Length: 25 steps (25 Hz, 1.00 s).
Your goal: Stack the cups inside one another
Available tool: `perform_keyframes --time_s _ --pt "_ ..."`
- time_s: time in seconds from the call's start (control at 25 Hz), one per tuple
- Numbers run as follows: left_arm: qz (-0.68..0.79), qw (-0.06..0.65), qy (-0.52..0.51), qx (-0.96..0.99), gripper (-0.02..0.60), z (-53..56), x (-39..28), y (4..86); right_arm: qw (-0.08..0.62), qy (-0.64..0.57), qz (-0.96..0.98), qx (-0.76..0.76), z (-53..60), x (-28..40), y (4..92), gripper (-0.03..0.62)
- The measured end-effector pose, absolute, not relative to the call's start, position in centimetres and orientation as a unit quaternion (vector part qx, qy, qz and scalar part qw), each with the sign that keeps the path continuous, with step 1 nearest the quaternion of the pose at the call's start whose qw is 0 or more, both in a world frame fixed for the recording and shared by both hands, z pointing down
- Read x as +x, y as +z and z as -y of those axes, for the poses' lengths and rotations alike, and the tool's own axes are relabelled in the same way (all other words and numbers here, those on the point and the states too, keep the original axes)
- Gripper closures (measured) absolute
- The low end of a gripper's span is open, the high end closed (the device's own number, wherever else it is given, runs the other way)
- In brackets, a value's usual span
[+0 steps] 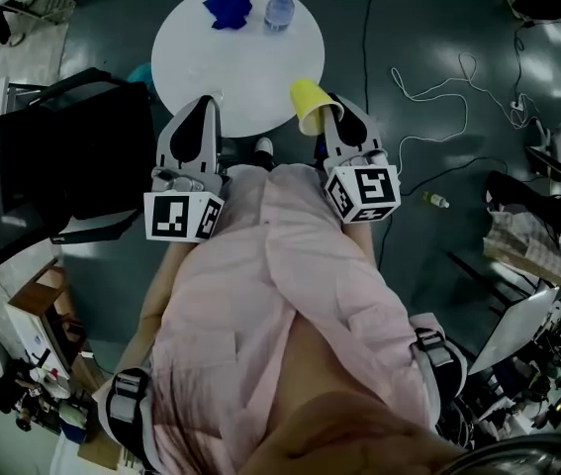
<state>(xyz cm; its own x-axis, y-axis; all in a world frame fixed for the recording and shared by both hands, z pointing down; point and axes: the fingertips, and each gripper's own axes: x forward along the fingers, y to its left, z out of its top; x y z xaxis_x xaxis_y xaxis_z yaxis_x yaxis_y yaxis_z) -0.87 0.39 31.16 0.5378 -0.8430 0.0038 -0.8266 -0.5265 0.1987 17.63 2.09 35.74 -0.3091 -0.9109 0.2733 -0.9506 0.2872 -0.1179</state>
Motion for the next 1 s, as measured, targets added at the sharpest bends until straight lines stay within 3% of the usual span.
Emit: perform_keyframes --time_s 1.0 --pt "0.496 0.089 -0.045 0.862 0.566 -1.8 -0.2 31.0 0.071 0.137 0.806 0.572 -2.7 18.6 35.9 0.557"
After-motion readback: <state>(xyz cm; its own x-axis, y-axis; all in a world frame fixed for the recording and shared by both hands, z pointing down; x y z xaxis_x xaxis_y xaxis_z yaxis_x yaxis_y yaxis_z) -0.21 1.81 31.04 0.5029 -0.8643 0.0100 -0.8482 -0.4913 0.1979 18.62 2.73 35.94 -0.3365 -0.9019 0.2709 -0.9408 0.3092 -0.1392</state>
